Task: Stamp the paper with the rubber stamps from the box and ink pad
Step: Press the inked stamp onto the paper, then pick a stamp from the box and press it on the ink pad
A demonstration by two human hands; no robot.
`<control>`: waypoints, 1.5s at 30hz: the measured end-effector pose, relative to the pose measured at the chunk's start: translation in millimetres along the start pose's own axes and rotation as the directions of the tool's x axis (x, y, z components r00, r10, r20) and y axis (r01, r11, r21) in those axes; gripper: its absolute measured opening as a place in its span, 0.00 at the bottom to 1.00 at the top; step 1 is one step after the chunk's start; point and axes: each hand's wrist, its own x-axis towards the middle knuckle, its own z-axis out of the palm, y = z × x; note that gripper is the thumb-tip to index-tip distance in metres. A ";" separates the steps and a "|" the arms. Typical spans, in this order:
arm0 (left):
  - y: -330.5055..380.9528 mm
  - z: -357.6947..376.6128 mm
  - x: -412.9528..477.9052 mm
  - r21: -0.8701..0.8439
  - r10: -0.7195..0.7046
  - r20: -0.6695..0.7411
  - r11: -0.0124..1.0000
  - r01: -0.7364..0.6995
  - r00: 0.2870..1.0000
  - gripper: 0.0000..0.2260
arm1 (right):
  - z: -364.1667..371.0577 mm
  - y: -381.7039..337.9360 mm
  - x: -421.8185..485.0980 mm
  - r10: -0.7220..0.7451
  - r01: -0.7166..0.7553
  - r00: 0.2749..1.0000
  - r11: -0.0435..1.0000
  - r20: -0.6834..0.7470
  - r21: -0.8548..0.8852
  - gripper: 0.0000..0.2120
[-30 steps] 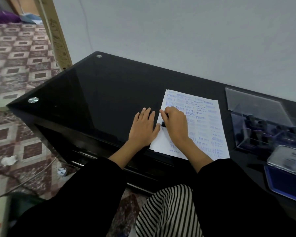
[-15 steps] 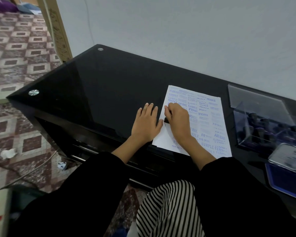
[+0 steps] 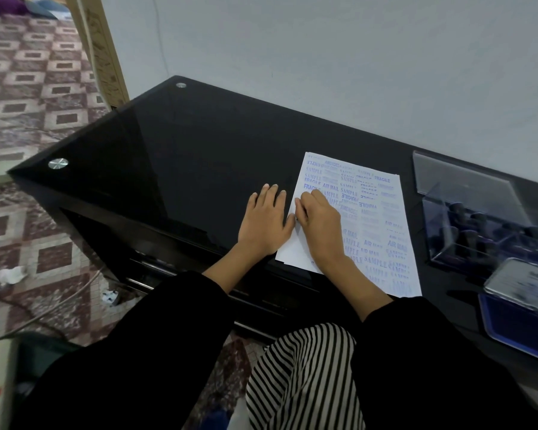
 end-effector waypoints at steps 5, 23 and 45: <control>0.1 -0.5 -0.2 -0.005 -0.002 -0.001 1.000 0.002 1.000 0.25 | -0.4 -1.6 -3.8 -0.033 0.033 0.999 0.999 -0.007 -0.013 0.13; -3.0 -0.9 1.7 -0.028 0.001 -0.022 1.000 -0.002 1.000 0.24 | -20.0 22.9 51.2 0.286 -0.317 0.944 0.925 0.165 0.212 0.15; 27.6 -21.5 14.4 -0.298 -0.095 -0.075 0.952 0.068 0.993 0.19 | -163.7 98.0 44.3 0.449 -0.430 0.893 0.848 0.010 0.310 0.11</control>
